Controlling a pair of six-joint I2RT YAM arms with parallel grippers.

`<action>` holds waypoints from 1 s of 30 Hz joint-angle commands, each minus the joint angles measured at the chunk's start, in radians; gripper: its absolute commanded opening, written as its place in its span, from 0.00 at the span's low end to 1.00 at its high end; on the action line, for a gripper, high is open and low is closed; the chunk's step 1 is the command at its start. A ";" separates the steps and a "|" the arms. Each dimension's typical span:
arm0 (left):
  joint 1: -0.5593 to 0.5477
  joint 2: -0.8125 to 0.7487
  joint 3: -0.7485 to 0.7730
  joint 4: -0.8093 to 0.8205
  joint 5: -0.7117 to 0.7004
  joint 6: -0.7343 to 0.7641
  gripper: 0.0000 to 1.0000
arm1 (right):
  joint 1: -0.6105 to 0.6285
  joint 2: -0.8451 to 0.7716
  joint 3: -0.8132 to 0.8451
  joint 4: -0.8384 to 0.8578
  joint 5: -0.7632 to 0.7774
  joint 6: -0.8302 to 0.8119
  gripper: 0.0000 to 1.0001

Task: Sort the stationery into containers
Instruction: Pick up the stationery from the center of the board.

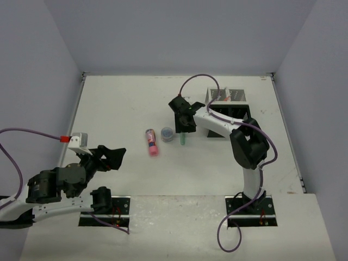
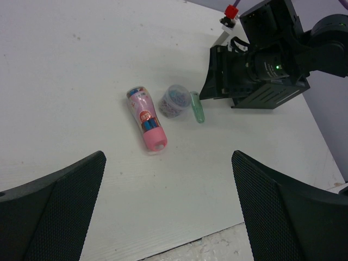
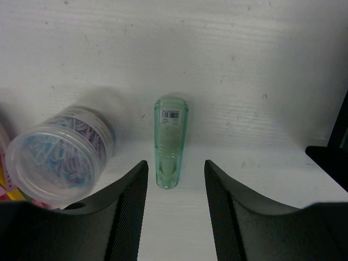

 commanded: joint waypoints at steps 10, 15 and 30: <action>-0.016 0.031 0.023 0.004 -0.028 -0.026 1.00 | -0.010 0.126 0.081 0.007 -0.055 0.012 0.43; -0.018 0.026 0.022 0.014 -0.021 -0.014 1.00 | -0.010 0.123 0.073 0.002 -0.043 0.008 0.28; -0.018 0.021 0.017 0.031 -0.011 0.006 1.00 | -0.179 -0.451 0.041 -0.011 0.166 -0.098 0.08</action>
